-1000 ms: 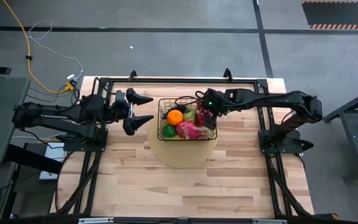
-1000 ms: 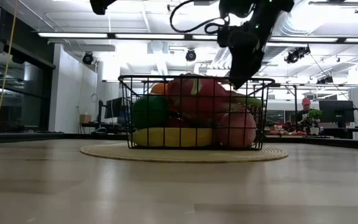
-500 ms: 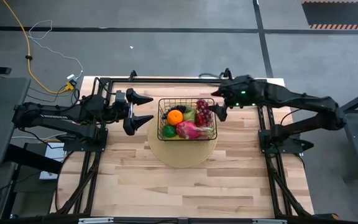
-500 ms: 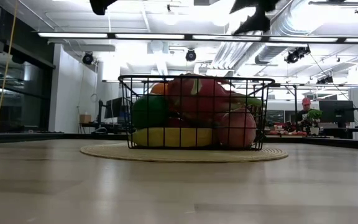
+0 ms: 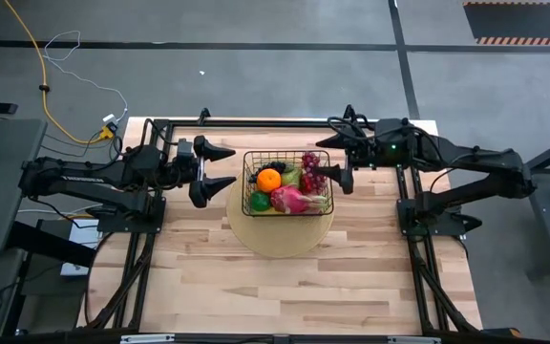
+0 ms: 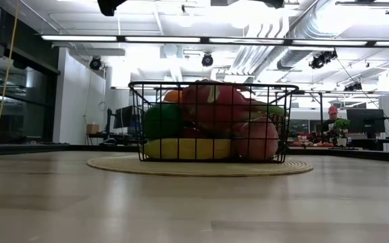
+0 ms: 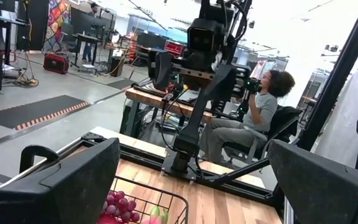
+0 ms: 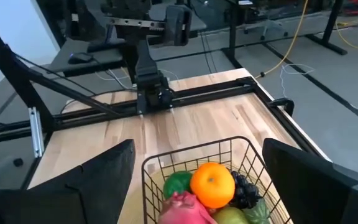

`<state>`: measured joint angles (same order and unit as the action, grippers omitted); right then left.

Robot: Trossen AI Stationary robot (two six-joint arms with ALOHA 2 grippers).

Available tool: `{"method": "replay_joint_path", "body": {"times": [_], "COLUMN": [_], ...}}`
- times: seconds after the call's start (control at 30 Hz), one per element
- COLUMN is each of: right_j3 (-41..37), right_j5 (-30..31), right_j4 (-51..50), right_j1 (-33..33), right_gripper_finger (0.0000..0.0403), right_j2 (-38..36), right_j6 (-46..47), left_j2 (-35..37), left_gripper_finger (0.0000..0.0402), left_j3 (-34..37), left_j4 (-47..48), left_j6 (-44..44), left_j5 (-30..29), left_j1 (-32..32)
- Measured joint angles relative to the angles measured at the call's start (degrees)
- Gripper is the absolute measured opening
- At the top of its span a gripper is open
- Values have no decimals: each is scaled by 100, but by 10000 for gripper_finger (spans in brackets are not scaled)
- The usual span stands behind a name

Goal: Build produce basket
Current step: Return to Home Position

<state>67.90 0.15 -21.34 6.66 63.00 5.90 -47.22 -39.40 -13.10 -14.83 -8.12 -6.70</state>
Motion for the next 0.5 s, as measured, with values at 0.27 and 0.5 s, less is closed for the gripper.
{"method": "replay_joint_path", "body": {"times": [0.27,0.5], "right_j3": [0,-2], "right_j5": [91,91], "right_j4": [2,2], "right_j1": [-7,-7], "right_gripper_finger": [343,343], "right_j2": [0,0], "right_j6": [-167,-340], "left_j2": [0,0], "left_gripper_finger": [400,400], "left_j3": [0,0], "left_j4": [-2,-4], "left_j6": [2,2], "left_j5": [0,-57], "left_j1": [-1,0]}}
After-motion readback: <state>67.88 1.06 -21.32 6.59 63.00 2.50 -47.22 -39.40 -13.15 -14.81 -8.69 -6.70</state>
